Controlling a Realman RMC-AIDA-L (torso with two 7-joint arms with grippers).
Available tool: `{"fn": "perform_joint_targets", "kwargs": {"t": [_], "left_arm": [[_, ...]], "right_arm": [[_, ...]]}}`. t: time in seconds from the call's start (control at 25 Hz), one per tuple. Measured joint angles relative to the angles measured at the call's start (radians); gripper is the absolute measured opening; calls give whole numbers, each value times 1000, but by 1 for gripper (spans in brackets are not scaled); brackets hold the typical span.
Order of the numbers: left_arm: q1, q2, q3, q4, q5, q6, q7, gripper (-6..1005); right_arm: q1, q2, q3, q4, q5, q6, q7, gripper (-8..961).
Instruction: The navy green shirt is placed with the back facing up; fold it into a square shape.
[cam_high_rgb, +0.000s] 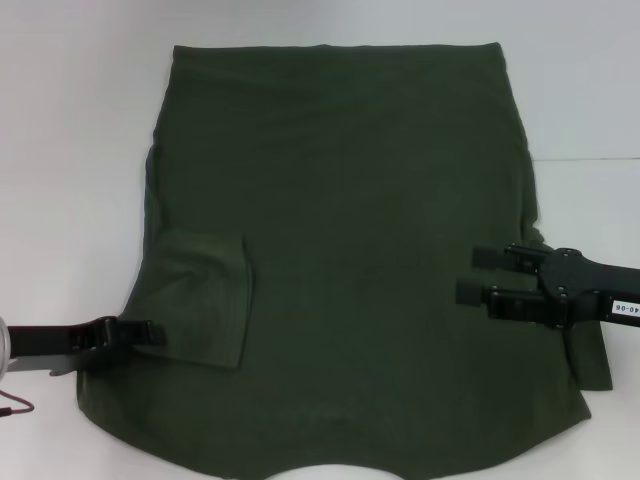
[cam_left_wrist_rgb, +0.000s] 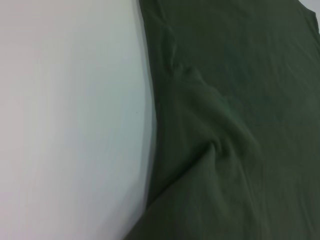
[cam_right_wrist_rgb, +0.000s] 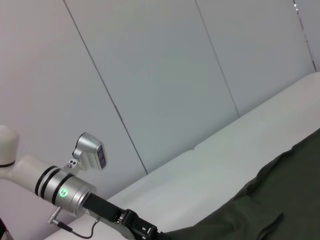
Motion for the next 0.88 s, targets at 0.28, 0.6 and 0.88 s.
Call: {"fn": "perform_joint_targets", "kwargs": {"t": [0.28, 0.6, 0.88], "left_arm": [[-1, 2, 0, 6, 2, 18, -1, 675], [-5, 3, 1, 1, 18, 17, -3, 674], [-10, 3, 2, 0, 18, 11, -3, 675]], "right_arm": [[-1, 1, 5, 0, 0, -2, 0, 866], [1, 1, 5, 0, 1, -2, 1, 866], [1, 2, 8, 0, 2, -1, 0, 866]]}}
